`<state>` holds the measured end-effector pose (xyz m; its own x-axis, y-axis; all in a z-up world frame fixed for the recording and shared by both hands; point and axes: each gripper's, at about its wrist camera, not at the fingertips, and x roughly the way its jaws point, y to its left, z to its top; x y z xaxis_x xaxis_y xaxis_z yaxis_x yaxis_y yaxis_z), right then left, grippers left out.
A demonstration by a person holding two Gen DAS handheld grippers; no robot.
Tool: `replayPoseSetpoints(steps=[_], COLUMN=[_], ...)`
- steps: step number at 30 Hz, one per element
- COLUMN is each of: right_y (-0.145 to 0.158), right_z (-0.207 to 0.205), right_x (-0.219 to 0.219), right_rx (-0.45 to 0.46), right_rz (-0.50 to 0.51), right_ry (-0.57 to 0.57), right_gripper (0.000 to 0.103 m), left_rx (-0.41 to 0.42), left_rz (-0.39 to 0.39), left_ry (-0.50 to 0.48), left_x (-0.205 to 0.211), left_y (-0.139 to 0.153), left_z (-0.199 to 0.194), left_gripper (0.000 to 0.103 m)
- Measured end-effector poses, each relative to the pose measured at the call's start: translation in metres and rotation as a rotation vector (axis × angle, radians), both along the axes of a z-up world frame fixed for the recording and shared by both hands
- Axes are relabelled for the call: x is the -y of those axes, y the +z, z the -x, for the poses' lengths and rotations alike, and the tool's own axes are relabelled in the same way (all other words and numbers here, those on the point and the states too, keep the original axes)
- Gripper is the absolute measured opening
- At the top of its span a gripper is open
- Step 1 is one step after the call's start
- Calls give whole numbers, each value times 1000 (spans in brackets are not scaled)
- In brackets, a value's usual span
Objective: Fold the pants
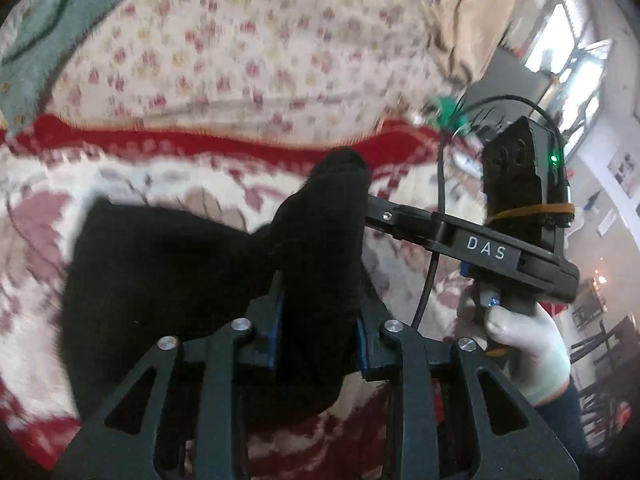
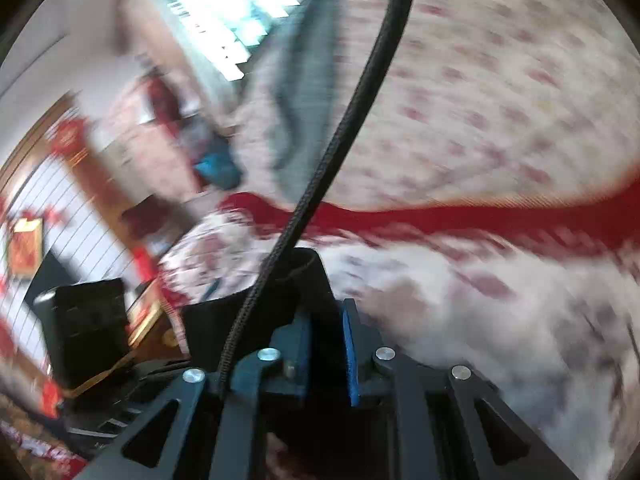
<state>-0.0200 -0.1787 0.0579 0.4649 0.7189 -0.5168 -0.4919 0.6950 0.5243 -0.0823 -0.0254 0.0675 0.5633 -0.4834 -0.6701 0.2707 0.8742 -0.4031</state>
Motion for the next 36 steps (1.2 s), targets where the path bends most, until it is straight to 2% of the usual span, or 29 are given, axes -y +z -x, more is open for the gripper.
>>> replayPoseSetpoints(steps=[2, 4, 7, 9, 10, 11, 12, 13, 14, 16, 19, 22, 25, 29, 33, 36], right_y=[-11, -13, -5, 4, 10, 16, 19, 24, 27, 35, 43, 45, 40, 23, 11, 7], right_z=[0, 3, 13, 20, 25, 30, 32, 35, 39, 47, 55, 63, 73, 73, 68, 55], right_x=[17, 31, 54, 59, 59, 56, 56, 55, 54, 52, 50, 42, 26, 2, -10, -1], right_rx=[-40, -69, -62, -39, -25, -12, -7, -4, -1, 18, 43, 39, 49, 30, 58, 69], right_rz=[59, 83, 29, 22, 18, 10, 4, 0, 4, 24, 39, 71, 132, 180, 374, 371], right_ry=[-82, -150, -195, -204, -206, -201, -195, -188, -184, -196, -204, -156, -124, -75, -146, -163], right_gripper=[18, 18, 18, 22, 29, 39, 44, 50, 50, 50, 50, 50, 50, 50, 51, 53], left_rx=[-41, -38, -20, 0, 28, 62, 80, 78, 61, 17, 33, 68, 85, 69, 56, 47], left_rz=[6, 0, 9, 13, -2, -3, 18, 54, 84, 89, 116, 72, -36, -98, -103, -113], left_ry=[2, -1, -15, -22, -20, -21, -33, -53, -72, -97, -101, -80, 14, 123, 167, 159], left_x=[4, 5, 2, -3, -2, -2, -1, 0, 3, 12, 5, -18, -50, -84, -104, -105], left_y=[-10, -8, 4, 14, 20, 23, 25, 25, 23, 21, 27, 34, 32, 23, 14, 9], left_z=[-1, 3, 12, 19, 22, 24, 24, 23, 20, 16, 21, 30, 34, 24, 19, 12], left_gripper=[31, 31, 31, 33, 35, 54, 72, 74, 74, 74, 74, 74, 74, 74, 74, 74])
